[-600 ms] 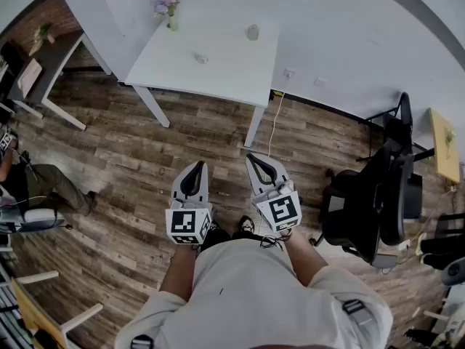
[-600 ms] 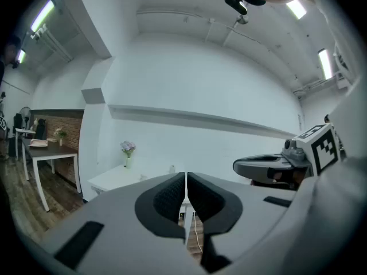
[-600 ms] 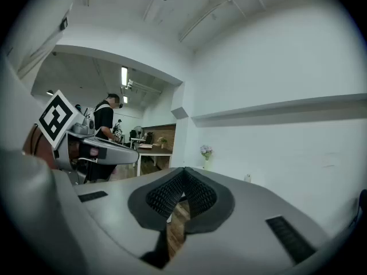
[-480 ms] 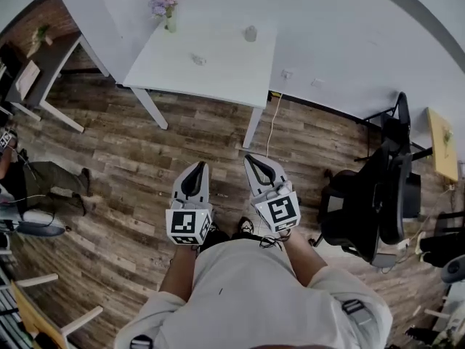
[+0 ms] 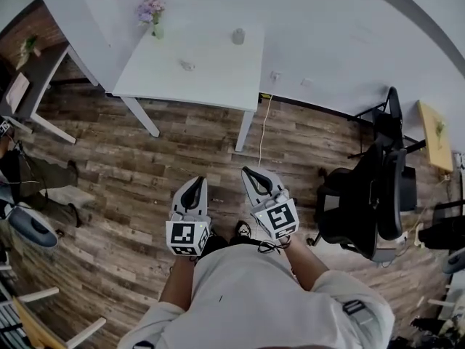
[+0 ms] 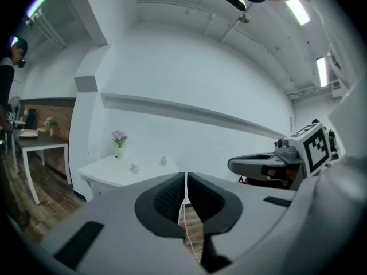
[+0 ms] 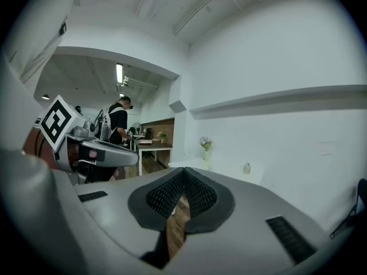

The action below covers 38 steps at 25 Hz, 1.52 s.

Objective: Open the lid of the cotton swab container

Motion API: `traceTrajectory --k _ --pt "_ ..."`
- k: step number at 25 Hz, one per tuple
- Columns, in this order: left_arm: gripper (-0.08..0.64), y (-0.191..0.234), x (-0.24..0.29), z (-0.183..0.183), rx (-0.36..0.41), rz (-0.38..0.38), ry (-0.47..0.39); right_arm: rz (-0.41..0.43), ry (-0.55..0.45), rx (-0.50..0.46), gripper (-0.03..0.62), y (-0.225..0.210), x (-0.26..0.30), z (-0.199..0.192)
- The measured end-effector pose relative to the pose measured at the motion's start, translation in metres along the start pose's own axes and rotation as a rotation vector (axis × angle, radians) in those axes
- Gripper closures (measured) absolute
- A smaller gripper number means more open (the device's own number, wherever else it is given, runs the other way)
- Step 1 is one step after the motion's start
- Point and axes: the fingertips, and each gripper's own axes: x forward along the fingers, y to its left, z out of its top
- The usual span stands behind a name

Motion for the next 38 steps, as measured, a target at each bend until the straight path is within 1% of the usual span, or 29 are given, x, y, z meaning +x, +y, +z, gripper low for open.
traceTrajectory --k 3,7,11,14,15,17,18,20,24,26,28,31,35,38 --pt "0.532 -0.001 -0.003 -0.019 -0.056 -0.033 0.041 -0.005 0.023 0.029 0.594 0.002 0.002 -0.016" --pt "0.532 0.003 -0.004 -0.03 -0.046 -0.046 0.074 0.015 0.046 0.025 0.594 0.012 0.008 -0.023" --pt "0.532 0.01 -0.002 -0.029 -0.027 -0.077 0.07 0.02 0.084 0.015 0.594 0.021 0.016 -0.029" --pt "0.529 0.019 0.0 -0.031 -0.029 -0.094 0.075 0.018 0.096 0.009 0.594 0.026 0.026 -0.029" --pt "0.52 0.022 0.001 -0.032 -0.033 -0.098 0.079 0.017 0.098 0.003 0.592 0.028 0.03 -0.028" --pt "0.472 0.03 0.003 -0.037 -0.042 -0.107 0.095 0.021 0.085 0.006 0.589 0.033 0.041 -0.028" --pt "0.454 0.035 0.002 -0.04 -0.046 -0.11 0.104 0.028 0.089 0.01 0.586 0.038 0.047 -0.028" --pt "0.446 0.047 -0.002 -0.045 -0.051 -0.109 0.116 0.044 0.115 0.004 0.565 0.048 0.057 -0.032" --pt "0.446 0.084 -0.008 -0.056 -0.052 -0.086 0.145 0.067 0.135 0.019 0.521 0.066 0.083 -0.034" --pt "0.446 0.102 -0.008 -0.064 -0.068 -0.08 0.17 0.072 0.148 0.021 0.505 0.07 0.096 -0.037" --pt "0.446 0.113 -0.004 -0.068 -0.084 -0.074 0.181 0.072 0.157 0.02 0.503 0.066 0.105 -0.041" --pt "0.446 0.125 0.011 -0.071 -0.088 -0.065 0.194 0.071 0.169 0.033 0.499 0.052 0.125 -0.045" --pt "0.446 0.148 0.051 -0.066 -0.082 -0.055 0.201 0.081 0.16 0.039 0.494 0.024 0.169 -0.045" --pt "0.446 0.168 0.092 -0.055 -0.069 -0.036 0.203 0.095 0.127 0.013 0.494 -0.008 0.207 -0.039"
